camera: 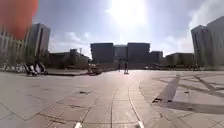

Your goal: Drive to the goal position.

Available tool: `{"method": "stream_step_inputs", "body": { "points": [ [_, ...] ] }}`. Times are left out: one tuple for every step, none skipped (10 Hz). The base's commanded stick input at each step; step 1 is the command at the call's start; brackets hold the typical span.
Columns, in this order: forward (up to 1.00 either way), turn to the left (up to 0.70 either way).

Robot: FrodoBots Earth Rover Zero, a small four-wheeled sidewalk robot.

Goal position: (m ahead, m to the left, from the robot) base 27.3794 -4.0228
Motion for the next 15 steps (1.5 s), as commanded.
{"method": "stream_step_inputs", "body": {
  "points": [
    [0.7, -0.01],
    [0.7, -0.01],
    [0.7, -0.01],
    [0.7, -0.01],
    [0.7, -0.01],
    [0.7, -0.01],
    [0.7, -0.01],
    [0.7, -0.01],
    [0.7, -0.01],
    [0.7, -0.01],
    [0.7, -0.01],
    [0.7, -0.01],
    [0.7, -0.01],
    [0.7, -0.01],
    [0.7, -0.01]
  ]
}}
